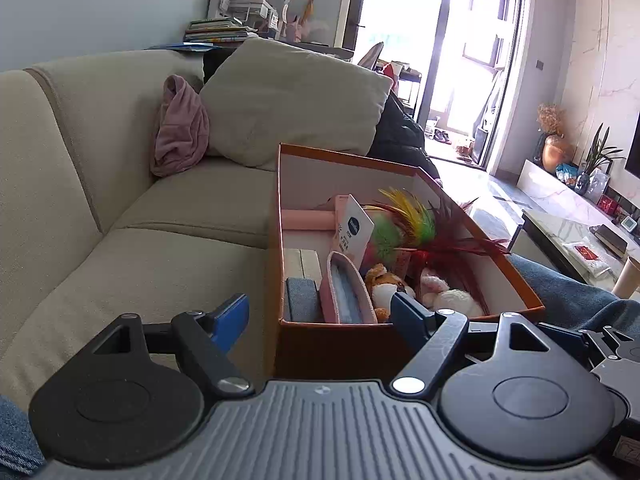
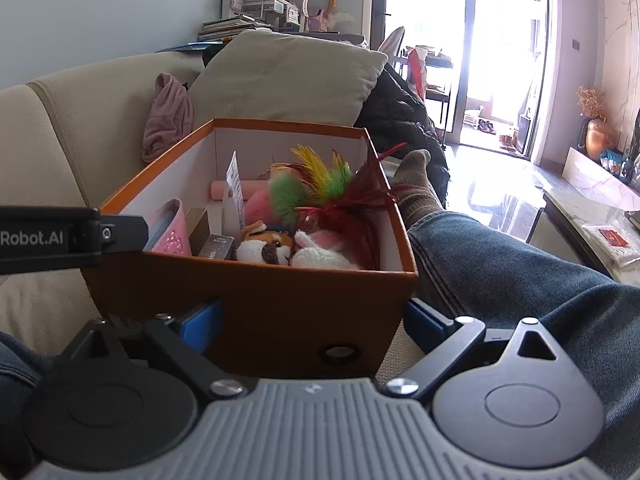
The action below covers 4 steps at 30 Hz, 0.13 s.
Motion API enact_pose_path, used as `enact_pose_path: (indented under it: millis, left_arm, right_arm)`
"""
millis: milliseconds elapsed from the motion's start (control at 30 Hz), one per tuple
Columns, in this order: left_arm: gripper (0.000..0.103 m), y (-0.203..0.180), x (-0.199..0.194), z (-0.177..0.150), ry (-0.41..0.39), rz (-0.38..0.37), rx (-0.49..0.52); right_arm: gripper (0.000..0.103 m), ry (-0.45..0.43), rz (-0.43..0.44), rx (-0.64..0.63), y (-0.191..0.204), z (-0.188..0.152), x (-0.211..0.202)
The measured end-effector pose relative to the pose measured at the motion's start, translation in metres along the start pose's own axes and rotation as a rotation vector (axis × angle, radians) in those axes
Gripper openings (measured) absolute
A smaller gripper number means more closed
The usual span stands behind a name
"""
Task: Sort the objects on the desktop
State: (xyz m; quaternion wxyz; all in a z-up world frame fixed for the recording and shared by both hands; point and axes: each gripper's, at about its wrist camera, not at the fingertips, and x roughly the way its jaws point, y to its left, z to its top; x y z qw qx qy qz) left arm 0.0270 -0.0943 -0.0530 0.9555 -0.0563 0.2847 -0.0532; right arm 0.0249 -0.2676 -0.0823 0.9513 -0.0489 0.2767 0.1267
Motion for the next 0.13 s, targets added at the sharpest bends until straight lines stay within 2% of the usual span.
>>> enact_pose_path:
  millis: [133]
  left_arm:
    - [0.092, -0.0001, 0.0001, 0.0001, 0.000, 0.002, 0.000]
  right_arm:
    - [0.096, 0.001, 0.003, -0.002, 0.0008, -0.0004, -0.0004]
